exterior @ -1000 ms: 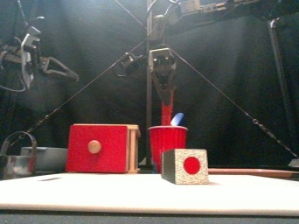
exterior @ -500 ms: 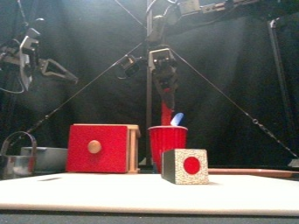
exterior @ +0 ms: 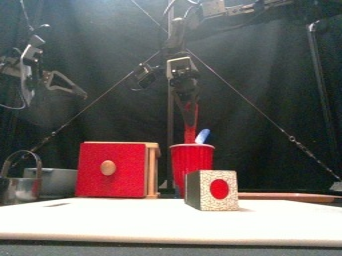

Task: Place sushi on board then cut the sushi with the knife then place the pieces on the plate
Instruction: Pick knife at handle with right hand

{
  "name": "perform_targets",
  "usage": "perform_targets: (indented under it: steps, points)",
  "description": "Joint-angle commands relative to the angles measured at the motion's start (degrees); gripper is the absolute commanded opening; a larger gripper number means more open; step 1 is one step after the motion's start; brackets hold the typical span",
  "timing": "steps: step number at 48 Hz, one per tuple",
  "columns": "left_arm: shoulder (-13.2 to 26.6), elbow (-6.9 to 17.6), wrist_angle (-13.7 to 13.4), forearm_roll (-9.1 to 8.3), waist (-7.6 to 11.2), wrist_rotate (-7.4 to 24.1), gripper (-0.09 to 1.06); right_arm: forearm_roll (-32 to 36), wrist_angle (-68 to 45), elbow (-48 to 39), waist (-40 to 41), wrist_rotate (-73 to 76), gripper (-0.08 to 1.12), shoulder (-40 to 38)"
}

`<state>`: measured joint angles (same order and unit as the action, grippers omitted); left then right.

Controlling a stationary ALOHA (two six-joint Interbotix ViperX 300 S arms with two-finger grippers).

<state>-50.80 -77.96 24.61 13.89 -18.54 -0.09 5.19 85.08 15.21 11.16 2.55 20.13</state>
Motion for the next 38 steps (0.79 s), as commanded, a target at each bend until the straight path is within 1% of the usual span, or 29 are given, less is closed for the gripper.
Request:
perform_targets:
  steps: [1, 6, 21, 38]
  points:
    - [0.26, 0.62, 0.53, -0.18, -0.62, 0.09, 0.02, -0.18, 0.35, 1.67, 0.0, 0.09, 0.58, -1.23]
    - [0.26, 0.44, 0.53, -0.18, -0.62, 0.18, 0.02, -0.44, 0.62, 1.32, 0.0, 0.18, 0.55, -1.23]
    - [0.26, 0.18, 0.53, -0.18, -0.79, 0.18, 0.02, 1.49, 0.97, 0.0, 0.0, 0.35, 0.55, -1.14]
    - [0.18, 0.26, 0.44, -0.09, -1.05, 0.18, 0.02, 1.49, 1.23, -1.93, 0.0, 0.18, 0.53, -1.49]
